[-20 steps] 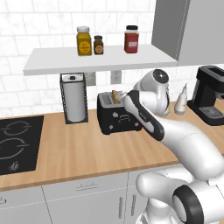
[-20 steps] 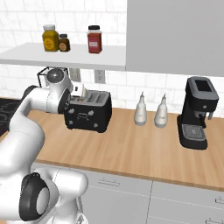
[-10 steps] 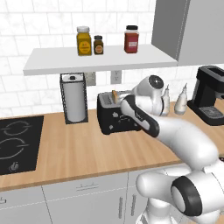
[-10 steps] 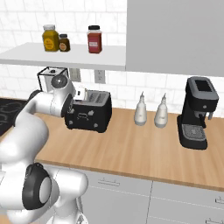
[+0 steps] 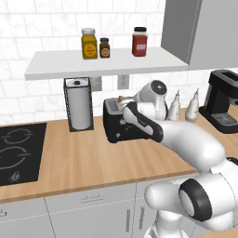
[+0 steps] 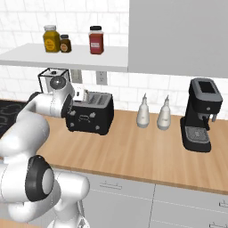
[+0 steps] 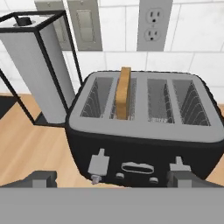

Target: Start the toaster. Once the lever pops up, take the bread to the plate on the dining counter.

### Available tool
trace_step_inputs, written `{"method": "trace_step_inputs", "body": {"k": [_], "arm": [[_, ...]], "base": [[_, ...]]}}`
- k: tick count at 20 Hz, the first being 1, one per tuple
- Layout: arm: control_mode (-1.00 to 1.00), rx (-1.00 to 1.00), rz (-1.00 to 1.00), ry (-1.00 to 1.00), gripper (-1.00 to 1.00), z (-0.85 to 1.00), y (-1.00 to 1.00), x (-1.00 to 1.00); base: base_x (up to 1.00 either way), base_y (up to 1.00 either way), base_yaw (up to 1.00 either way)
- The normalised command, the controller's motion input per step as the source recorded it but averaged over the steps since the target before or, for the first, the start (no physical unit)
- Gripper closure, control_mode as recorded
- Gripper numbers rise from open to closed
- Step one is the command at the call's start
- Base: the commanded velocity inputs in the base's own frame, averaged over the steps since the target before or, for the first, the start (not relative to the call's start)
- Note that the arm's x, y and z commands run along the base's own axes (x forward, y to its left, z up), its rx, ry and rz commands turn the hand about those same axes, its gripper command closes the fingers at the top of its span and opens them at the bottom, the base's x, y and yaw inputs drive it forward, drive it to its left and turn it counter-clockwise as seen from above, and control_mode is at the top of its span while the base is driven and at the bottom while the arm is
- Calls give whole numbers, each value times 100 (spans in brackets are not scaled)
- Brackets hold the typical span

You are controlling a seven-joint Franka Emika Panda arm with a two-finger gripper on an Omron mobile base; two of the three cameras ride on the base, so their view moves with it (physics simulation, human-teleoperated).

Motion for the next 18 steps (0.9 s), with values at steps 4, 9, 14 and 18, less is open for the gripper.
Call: {"method": "trace_step_inputs", "body": {"k": [4, 9, 14, 18], "arm": [[-100, 0, 0, 0, -100, 0, 0, 26], [-100, 0, 0, 0, -100, 0, 0, 22], [-100, 0, 0, 0, -100, -10, 0, 34], [-100, 0, 0, 0, -100, -19, 0, 26]], "base": [[0, 0, 0], [0, 0, 0], [0, 0, 0], [0, 0, 0]]}}
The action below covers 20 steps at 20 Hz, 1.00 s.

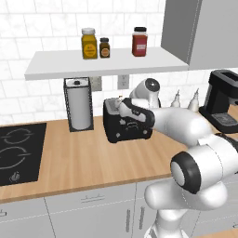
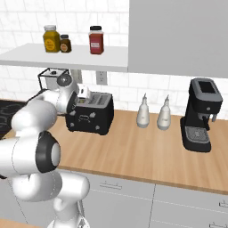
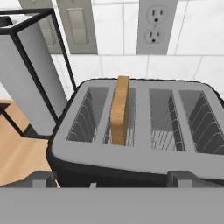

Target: Start the toaster. Once the lever pops up, take the bread to the plate on the dining counter.

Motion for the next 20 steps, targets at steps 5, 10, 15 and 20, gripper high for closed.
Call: {"method": "trace_step_inputs", "body": {"k": [5, 10, 15, 20], "arm": [[-100, 0, 0, 0, -100, -25, 0, 28], [-100, 0, 0, 0, -100, -14, 0, 18], [-100, 0, 0, 0, -100, -5, 0, 13], [-100, 0, 0, 0, -100, -4, 0, 15]], "base": [[0, 0, 0], [0, 0, 0], [0, 0, 0], [0, 0, 0]]}}
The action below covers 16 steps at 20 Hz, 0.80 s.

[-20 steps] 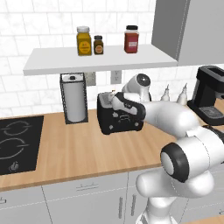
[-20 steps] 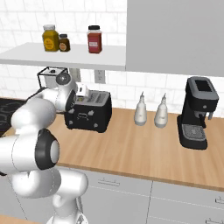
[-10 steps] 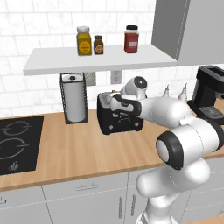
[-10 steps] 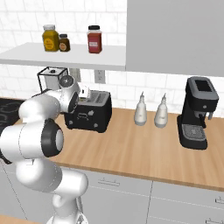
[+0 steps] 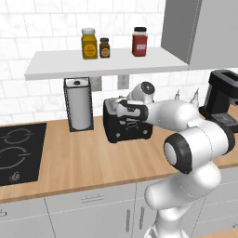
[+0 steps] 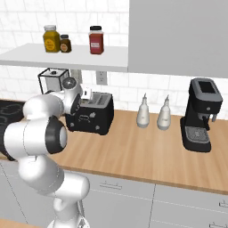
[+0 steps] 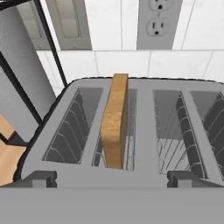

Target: Start the toaster. Once the lever pops up, take the bread to the plate on the dining counter.

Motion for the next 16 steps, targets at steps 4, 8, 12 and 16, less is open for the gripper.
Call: {"method": "trace_step_inputs", "body": {"k": [4, 8, 12, 16], "arm": [[-100, 0, 0, 0, -100, -2, 0, 16], [-100, -1, 0, 0, -100, -2, 0, 20], [-100, -1, 0, 0, -100, -3, 0, 20], [-100, 0, 0, 0, -100, -9, 0, 20]], "base": [[0, 0, 0], [0, 0, 0], [0, 0, 0], [0, 0, 0]]}}
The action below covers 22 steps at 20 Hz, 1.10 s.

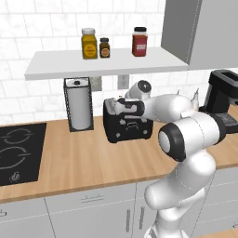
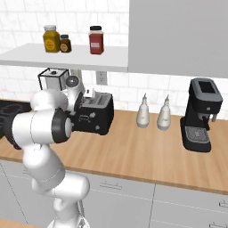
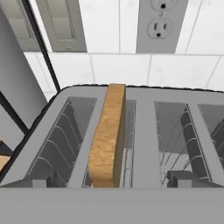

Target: Start the toaster. Once the lever pops up, take the bread to the plate on the dining counter.

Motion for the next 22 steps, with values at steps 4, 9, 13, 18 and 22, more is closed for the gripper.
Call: {"method": "trace_step_inputs", "body": {"k": [4, 9, 13, 18, 22], "arm": [[-100, 0, 0, 0, 100, -13, 0, 21], [-100, 0, 0, 0, 100, -16, 0, 15], [-100, 0, 0, 0, 100, -17, 0, 15], [-100, -1, 0, 0, 100, -13, 0, 10], [-100, -3, 0, -6, 100, 24, 0, -3]], "base": [[0, 0, 0], [0, 0, 0], [0, 0, 0], [0, 0, 0], [0, 0, 0]]}}
